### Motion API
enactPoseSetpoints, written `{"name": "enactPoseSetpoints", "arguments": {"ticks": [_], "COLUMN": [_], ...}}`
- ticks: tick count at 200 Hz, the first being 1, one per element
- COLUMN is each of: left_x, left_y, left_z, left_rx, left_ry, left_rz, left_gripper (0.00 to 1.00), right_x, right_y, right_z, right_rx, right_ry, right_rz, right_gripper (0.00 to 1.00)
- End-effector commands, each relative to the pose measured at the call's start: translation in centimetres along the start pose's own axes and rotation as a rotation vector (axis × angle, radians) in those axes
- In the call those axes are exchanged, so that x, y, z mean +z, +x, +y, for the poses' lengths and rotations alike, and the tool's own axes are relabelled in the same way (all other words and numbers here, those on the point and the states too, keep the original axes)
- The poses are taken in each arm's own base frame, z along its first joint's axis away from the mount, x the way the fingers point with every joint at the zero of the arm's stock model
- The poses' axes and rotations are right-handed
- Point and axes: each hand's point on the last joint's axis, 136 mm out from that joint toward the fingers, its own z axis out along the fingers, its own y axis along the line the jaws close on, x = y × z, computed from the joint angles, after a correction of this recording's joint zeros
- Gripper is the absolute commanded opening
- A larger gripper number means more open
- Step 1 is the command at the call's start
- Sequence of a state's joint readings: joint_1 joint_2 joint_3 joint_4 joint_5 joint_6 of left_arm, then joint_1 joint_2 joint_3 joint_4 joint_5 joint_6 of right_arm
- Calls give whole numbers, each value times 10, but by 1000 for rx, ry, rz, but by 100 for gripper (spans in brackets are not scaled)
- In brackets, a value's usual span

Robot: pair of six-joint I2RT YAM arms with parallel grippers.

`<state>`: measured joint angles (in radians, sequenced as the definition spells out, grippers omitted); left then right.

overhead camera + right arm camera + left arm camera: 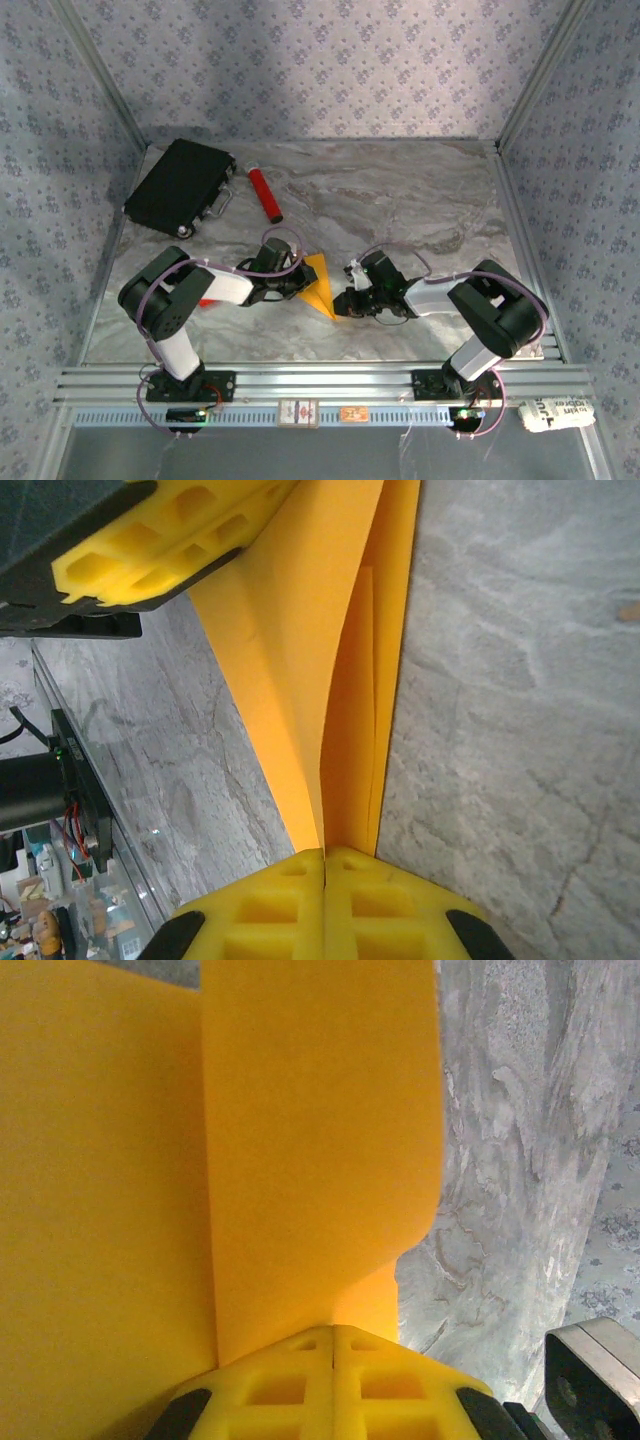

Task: Fold a paper plane with a square sheet of paper (pick it up from the middle)
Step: Fourth fold the wing at the center of the table.

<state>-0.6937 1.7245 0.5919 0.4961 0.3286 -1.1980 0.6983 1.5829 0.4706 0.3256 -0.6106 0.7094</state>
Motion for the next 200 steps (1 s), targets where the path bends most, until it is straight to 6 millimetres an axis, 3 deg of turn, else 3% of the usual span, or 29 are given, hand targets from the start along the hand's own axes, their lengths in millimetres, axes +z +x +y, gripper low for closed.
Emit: {"name": "enactPoseSetpoints", "arguments": {"ticks": [1, 18, 46, 70, 90, 111, 140, 164, 200], "left_x": [2, 2, 3, 3, 3, 3, 3, 3, 2], "left_y": [4, 3, 4, 4, 4, 4, 3, 4, 4], "left_z": [35, 34, 35, 34, 33, 34, 35, 34, 36], "left_rx": [-27, -28, -30, -30, -29, -31, -33, -34, -36], "left_ry": [-102, -101, -103, -101, -98, -101, -103, -99, -101], "left_rz": [-1, -2, 0, 1, -1, 0, -2, -1, -3], "left_gripper": [4, 4, 4, 4, 4, 4, 4, 4, 4], "right_x": [-3, -4, -6, -5, -5, -6, -7, -7, -10], "right_y": [48, 49, 54, 56, 57, 59, 62, 65, 65], "right_z": [-29, -25, -33, -34, -34, -33, -35, -41, -37], "right_rx": [86, 71, 68, 66, 67, 55, 53, 68, 58], "right_ry": [95, 85, 137, 140, 141, 147, 157, 187, 176], "right_rz": [145, 151, 164, 172, 175, 177, 189, 204, 197], "right_gripper": [7, 8, 7, 1, 12, 15, 2, 1, 13]}}
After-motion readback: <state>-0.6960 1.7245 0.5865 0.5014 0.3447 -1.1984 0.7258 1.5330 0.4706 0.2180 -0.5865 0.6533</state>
